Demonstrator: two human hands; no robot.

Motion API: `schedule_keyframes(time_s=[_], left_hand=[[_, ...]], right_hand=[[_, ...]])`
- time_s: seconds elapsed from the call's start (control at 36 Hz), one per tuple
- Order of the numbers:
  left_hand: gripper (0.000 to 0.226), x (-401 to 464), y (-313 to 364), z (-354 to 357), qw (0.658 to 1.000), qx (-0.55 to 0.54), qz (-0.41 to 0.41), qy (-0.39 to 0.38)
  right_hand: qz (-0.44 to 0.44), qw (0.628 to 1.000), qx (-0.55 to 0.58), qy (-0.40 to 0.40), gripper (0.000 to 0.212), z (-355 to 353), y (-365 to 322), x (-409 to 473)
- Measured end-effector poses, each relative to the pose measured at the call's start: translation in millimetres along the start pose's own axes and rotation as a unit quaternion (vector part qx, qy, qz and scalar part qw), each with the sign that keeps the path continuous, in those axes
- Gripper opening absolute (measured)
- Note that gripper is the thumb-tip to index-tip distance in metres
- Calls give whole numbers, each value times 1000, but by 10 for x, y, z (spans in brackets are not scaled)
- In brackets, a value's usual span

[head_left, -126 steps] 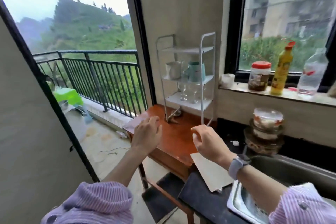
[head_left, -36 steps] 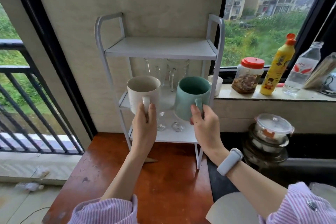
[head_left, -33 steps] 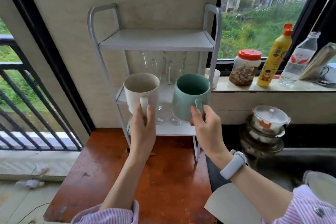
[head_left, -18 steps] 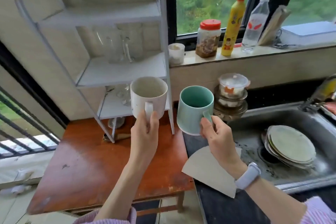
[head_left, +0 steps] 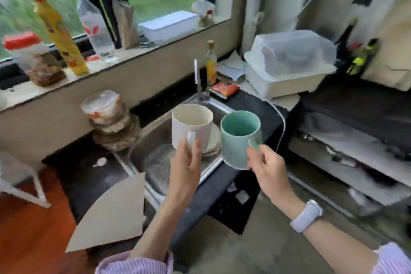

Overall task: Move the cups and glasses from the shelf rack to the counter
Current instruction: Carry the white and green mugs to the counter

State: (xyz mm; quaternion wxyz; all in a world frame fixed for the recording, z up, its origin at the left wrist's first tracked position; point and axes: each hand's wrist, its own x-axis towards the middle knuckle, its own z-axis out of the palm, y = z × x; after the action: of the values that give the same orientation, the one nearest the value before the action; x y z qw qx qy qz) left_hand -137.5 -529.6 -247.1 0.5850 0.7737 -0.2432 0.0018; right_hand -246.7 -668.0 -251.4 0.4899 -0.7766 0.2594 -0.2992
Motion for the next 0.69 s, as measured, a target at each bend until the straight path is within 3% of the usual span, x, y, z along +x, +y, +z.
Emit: schedule_keyframes(time_s=[0.08, 0.17, 0.31, 0.47, 0.69], left_hand=[[20, 17, 246, 748, 996, -22, 43, -69], [28, 35, 472, 1439, 989, -23, 75, -128], [41, 24, 824, 2502, 967, -45, 98, -230], [42, -23, 1213, 3639, 927, -95, 120, -341], [38, 131, 1628, 5166, 881, -138, 132, -433]], right_hand=[[29, 997, -27, 64, 39, -683, 243, 62], [55, 988, -52, 138, 49, -1306, 474, 79], [110, 958, -83, 251, 29, -2224, 841, 54], [166, 920, -87, 345, 30, -3103, 1191, 41], [209, 870, -134, 425, 28, -4100, 1800, 545]])
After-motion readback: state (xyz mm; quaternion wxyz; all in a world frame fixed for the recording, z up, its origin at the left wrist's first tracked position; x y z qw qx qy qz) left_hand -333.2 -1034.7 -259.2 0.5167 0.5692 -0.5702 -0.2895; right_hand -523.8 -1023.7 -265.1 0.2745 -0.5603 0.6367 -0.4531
